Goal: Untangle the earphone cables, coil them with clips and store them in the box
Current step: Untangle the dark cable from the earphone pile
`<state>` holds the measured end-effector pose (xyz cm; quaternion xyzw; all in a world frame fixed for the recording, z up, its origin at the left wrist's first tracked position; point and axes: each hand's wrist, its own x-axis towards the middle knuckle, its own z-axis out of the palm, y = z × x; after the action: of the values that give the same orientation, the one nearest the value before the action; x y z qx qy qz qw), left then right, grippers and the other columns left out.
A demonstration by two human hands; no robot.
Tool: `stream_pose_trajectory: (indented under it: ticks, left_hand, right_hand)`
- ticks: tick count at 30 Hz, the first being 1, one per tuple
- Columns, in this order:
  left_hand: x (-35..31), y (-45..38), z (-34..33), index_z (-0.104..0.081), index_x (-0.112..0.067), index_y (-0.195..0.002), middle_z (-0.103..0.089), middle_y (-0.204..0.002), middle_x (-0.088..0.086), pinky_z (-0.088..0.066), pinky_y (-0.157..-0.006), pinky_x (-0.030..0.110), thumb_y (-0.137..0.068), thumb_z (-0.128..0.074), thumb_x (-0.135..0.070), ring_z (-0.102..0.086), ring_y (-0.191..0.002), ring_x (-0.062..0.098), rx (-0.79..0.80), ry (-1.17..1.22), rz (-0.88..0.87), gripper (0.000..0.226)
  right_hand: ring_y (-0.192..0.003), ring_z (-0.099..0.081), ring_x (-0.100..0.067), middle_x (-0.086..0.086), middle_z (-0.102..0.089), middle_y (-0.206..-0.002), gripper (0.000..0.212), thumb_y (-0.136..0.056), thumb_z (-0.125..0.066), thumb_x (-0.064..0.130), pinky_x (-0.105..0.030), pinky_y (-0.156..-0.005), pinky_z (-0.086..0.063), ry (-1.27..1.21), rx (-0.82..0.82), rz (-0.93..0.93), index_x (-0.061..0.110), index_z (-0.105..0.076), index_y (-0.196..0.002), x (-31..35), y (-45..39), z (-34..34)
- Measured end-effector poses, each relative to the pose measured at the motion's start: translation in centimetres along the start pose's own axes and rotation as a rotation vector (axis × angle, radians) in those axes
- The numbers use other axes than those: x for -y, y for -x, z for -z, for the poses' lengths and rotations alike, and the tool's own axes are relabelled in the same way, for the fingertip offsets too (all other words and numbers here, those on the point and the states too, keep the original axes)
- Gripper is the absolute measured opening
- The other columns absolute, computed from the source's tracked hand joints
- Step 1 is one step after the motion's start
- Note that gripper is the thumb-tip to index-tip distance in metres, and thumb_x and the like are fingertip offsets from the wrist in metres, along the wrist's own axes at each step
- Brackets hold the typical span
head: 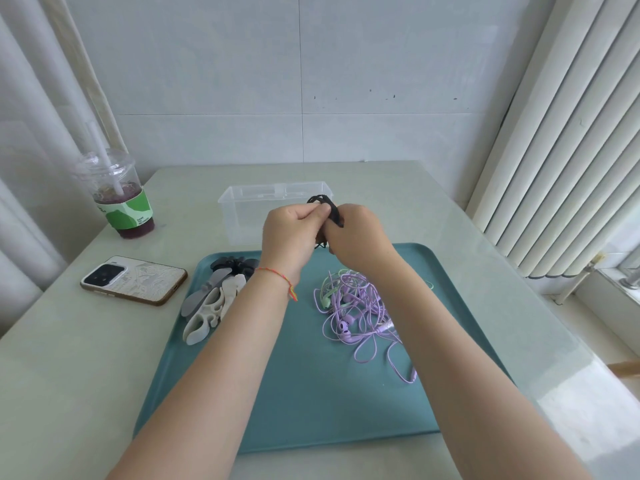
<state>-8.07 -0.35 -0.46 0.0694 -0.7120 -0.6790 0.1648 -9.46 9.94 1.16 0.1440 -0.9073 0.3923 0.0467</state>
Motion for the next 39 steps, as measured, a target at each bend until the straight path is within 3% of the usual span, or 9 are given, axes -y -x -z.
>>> stream_pose_trajectory:
  ticks: [7, 11, 13, 17, 22, 26, 28, 31, 39]
  left_hand:
    - [-2.2, 1.0, 1.5, -0.075, -0.016, -0.075, -0.071, -0.071, -0.005, -0.045, -0.063, 0.025, -0.088, -0.065, -0.029, -0.058, -0.062, 0.008, -0.211, -0.552, -0.479, 0.021]
    - [-2.3, 0.5, 1.8, -0.072, -0.021, -0.102, -0.069, -0.093, -0.012, -0.035, -0.057, 0.006, -0.093, -0.056, -0.015, -0.051, -0.057, -0.014, 0.081, -0.530, -0.372, 0.019]
    - [-2.2, 0.5, 1.6, -0.067, -0.024, -0.108, -0.068, -0.097, -0.012, -0.045, -0.067, 0.015, -0.094, -0.053, -0.016, -0.056, -0.067, -0.009, 0.148, -0.522, -0.319, 0.021]
    - [-2.1, 0.6, 1.5, -0.058, -0.019, -0.111, -0.070, -0.097, -0.004, -0.041, -0.049, 0.024, -0.097, -0.048, -0.022, -0.047, -0.041, 0.011, 0.308, -0.487, -0.136, 0.018]
    - [-1.8, 0.7, 1.6, -0.051, -0.021, -0.123, -0.062, -0.119, -0.004, -0.053, -0.061, 0.035, -0.100, -0.047, -0.018, -0.050, -0.044, 0.016, 0.408, -0.374, -0.154, 0.024]
    - [-1.9, 0.7, 1.8, -0.055, -0.017, -0.114, -0.067, -0.098, 0.016, -0.040, -0.049, 0.026, -0.101, -0.042, -0.015, -0.047, -0.040, 0.016, 0.448, -0.398, -0.145, 0.019]
    - [-1.9, 0.7, 1.6, -0.056, -0.013, -0.108, -0.067, -0.088, 0.009, -0.038, -0.046, 0.026, -0.102, -0.039, -0.016, -0.053, -0.044, 0.018, 0.448, -0.451, -0.104, 0.018]
    - [-2.0, 0.7, 1.4, -0.058, -0.010, -0.102, -0.066, -0.084, 0.000, -0.040, -0.048, 0.024, -0.103, -0.036, -0.022, -0.059, -0.049, 0.017, 0.421, -0.648, -0.102, 0.025]
    - [-1.9, 0.8, 1.1, -0.054, -0.019, -0.064, -0.052, -0.059, -0.001, -0.033, -0.056, 0.030, -0.102, -0.042, -0.019, -0.047, -0.053, 0.017, 0.334, -0.760, -0.208, 0.040]
  right_hand:
    - [-0.036, -0.038, -0.015, 0.004, -0.048, -0.040, 0.037, -0.091, -0.050, 0.017, -0.024, -0.048, -0.034, -0.356, 0.005, -0.145, 0.011, -0.047, -0.054, 0.1, 0.1, 1.3]
    - [-0.034, -0.030, -0.012, 0.000, -0.042, -0.044, 0.030, -0.093, -0.053, 0.014, -0.020, -0.042, -0.027, -0.617, 0.074, -0.218, 0.009, -0.047, -0.064, 0.0, 0.4, 2.5]
    - [-0.037, -0.030, -0.012, -0.001, -0.042, -0.047, 0.025, -0.093, -0.054, 0.015, -0.020, -0.041, -0.026, -0.613, 0.090, -0.214, 0.007, -0.051, -0.070, -0.1, 0.3, 2.5]
    - [-0.042, -0.026, -0.014, -0.004, -0.037, -0.053, 0.020, -0.092, -0.057, 0.018, -0.019, -0.040, -0.021, -0.585, 0.123, -0.187, 0.005, -0.054, -0.077, -0.4, -0.1, 2.1]
    - [-0.040, -0.023, -0.011, 0.000, -0.033, -0.050, 0.009, -0.094, -0.051, 0.015, -0.020, -0.038, -0.019, -0.666, 0.198, -0.178, 0.008, -0.056, -0.090, -0.6, -0.1, 2.3]
    - [-0.043, -0.021, -0.012, -0.003, -0.029, -0.054, 0.017, -0.095, -0.052, 0.016, -0.022, -0.040, -0.015, -0.716, 0.258, -0.165, 0.008, -0.051, -0.079, -0.7, 0.0, 2.7]
    - [-0.042, -0.022, -0.013, -0.004, -0.030, -0.054, 0.032, -0.094, -0.053, 0.016, -0.022, -0.040, -0.016, -0.701, 0.258, -0.168, 0.010, -0.044, -0.064, -0.8, -0.1, 2.5]
    - [-0.038, -0.022, -0.011, -0.003, -0.033, -0.052, 0.028, -0.095, -0.050, 0.015, -0.020, -0.039, -0.017, -0.663, 0.237, -0.178, 0.009, -0.046, -0.068, -0.9, -0.1, 2.1]
    - [-0.043, -0.030, -0.018, -0.003, -0.039, -0.051, 0.033, -0.090, -0.045, 0.018, -0.024, -0.047, -0.025, -0.291, 0.084, -0.144, 0.010, -0.047, -0.059, -0.3, -0.5, 1.0]
